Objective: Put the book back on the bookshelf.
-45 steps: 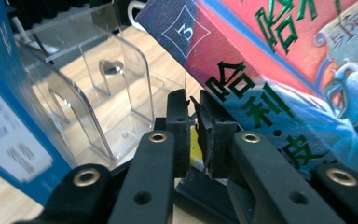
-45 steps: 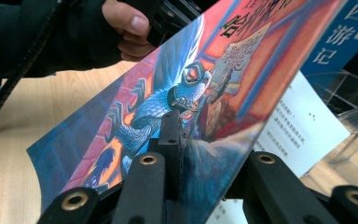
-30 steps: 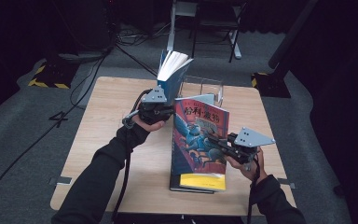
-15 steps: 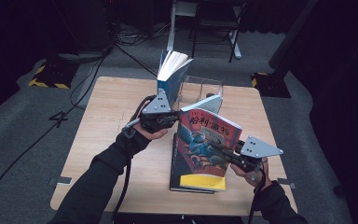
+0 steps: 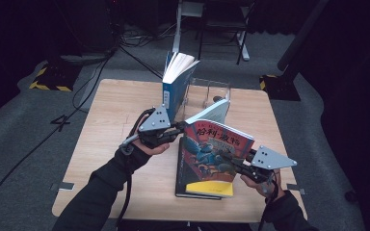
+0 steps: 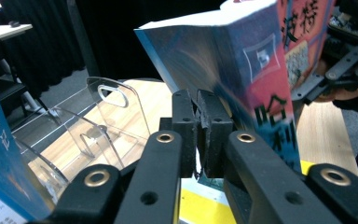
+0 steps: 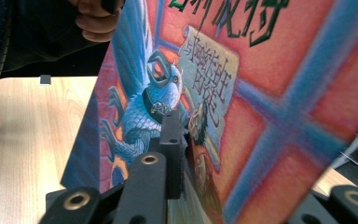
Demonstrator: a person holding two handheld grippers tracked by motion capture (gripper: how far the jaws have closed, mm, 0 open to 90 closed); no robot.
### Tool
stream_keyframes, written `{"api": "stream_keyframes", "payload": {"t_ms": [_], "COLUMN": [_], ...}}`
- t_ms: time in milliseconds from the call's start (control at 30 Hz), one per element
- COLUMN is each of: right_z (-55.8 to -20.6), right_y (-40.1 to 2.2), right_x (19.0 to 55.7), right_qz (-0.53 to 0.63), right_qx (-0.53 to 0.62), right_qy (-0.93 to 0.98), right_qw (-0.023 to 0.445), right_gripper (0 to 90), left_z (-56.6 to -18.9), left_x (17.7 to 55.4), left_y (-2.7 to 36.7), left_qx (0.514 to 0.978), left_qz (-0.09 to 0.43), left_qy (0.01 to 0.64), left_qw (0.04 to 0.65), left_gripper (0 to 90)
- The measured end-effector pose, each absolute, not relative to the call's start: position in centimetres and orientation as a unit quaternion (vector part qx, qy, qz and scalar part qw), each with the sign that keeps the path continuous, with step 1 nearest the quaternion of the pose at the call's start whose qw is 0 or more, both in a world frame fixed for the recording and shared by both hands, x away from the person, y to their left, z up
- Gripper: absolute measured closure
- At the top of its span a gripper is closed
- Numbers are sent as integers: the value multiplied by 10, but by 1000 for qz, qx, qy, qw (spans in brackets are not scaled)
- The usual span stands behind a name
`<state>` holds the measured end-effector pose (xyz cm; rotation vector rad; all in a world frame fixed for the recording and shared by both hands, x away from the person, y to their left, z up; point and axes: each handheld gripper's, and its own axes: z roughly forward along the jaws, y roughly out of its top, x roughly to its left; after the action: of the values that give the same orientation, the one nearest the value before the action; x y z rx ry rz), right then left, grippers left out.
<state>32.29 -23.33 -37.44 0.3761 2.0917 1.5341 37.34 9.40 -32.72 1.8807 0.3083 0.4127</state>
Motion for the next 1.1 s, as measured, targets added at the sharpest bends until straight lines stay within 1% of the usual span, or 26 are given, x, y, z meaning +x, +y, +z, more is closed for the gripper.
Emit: {"api": "stream_keyframes", "payload": {"t_ms": [67, 167, 200, 333, 433, 500, 533, 567, 667, 833, 867, 933, 1033, 1067, 1100], "right_z": [-374, -374, -374, -377, -379, -380, -381, -381, -382, -382, -382, -381, -381, -381, -381], "right_y": [-236, -239, -239, -239, -241, -241, -242, -242, -243, -244, -244, -244, -245, -245, -245], "right_x": [321, 316, 314, 305, 300, 296, 295, 293, 291, 289, 289, 289, 289, 288, 288], "right_qz": [568, 574, 576, 580, 585, 587, 588, 586, 588, 586, 585, 583, 583, 583, 582], "right_qx": [138, 125, 121, 111, 110, 111, 110, 108, 108, 107, 107, 106, 106, 105, 106], "right_qy": [770, 772, 771, 769, 766, 764, 763, 764, 763, 764, 765, 767, 768, 768, 768], "right_qw": [255, 243, 242, 243, 244, 244, 243, 247, 246, 247, 247, 244, 244, 244, 243], "right_gripper": [757, 834, 842, 850, 851, 850, 851, 851, 851, 851, 851, 850, 850, 849, 850], "left_z": [-329, -331, -332, -332, -330, -330, -329, -330, -332, -338, -340, -342, -345, -347, -350], "left_x": [371, 366, 364, 358, 353, 349, 347, 345, 336, 324, 322, 318, 314, 313, 312], "left_y": [97, 99, 100, 102, 100, 99, 99, 99, 101, 108, 109, 111, 113, 114, 114], "left_qx": [796, 794, 794, 791, 791, 791, 792, 794, 800, 808, 813, 826, 832, 833, 837], "left_qz": [172, 172, 172, 166, 175, 174, 181, 188, 210, 213, 213, 211, 207, 195, 183], "left_qy": [132, 132, 132, 123, 117, 114, 115, 116, 119, 130, 131, 132, 134, 137, 140], "left_qw": [565, 567, 568, 576, 574, 575, 571, 566, 550, 533, 527, 505, 497, 499, 497], "left_gripper": [847, 844, 837, 817, 801, 771, 745, 701, 651, 552, 542, 488, 425, 425, 403]}}
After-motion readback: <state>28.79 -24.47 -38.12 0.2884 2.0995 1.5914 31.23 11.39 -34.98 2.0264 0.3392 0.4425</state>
